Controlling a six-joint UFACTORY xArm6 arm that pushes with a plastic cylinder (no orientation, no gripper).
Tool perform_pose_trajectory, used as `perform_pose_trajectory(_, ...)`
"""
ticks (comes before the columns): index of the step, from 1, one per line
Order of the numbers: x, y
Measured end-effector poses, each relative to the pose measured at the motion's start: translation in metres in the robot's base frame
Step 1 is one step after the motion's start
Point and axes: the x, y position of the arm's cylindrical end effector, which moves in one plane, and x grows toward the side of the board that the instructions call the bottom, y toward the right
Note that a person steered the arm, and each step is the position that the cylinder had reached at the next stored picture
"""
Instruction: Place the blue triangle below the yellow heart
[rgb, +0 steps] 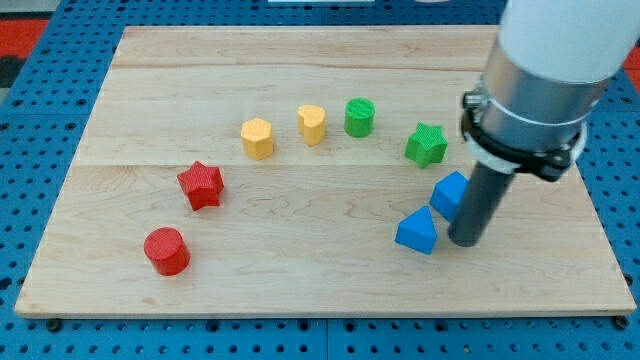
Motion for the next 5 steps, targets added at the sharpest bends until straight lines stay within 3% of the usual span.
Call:
perform_pose_trajectory(2,0.023,-0.051)
perform_pose_trajectory(3,-0.017,-0.068)
perform_pose_trajectory(5,-0.006,-0.100)
